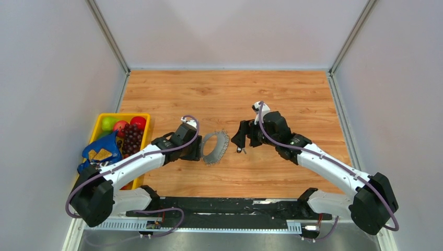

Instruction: Put the keys on the keyring

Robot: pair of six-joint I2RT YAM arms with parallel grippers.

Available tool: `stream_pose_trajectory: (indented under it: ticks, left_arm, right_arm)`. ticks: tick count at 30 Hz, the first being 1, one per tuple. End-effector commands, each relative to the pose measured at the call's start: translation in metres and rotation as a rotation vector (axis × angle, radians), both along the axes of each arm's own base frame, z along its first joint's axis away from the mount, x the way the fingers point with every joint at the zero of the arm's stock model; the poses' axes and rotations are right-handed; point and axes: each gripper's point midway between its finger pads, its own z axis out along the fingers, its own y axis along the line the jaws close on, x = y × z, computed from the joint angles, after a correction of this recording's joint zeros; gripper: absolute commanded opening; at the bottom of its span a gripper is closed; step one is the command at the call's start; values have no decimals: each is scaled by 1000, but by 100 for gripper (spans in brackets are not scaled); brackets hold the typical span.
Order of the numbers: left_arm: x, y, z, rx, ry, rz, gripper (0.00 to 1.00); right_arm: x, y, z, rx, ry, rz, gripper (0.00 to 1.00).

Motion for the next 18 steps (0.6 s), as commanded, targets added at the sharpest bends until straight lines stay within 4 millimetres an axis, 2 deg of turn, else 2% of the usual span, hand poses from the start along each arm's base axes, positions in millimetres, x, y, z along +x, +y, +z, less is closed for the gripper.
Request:
stream_pose_trajectory:
  ticks: [1, 18]
  left_arm:
    - [7, -7, 0, -18, -26, -18, 55]
    - [11, -20, -22, -10, 20, -82, 46]
  right_arm:
    - [1, 5, 8, 20, -3, 1, 89]
    - [-4, 9, -1, 9, 21, 35, 89]
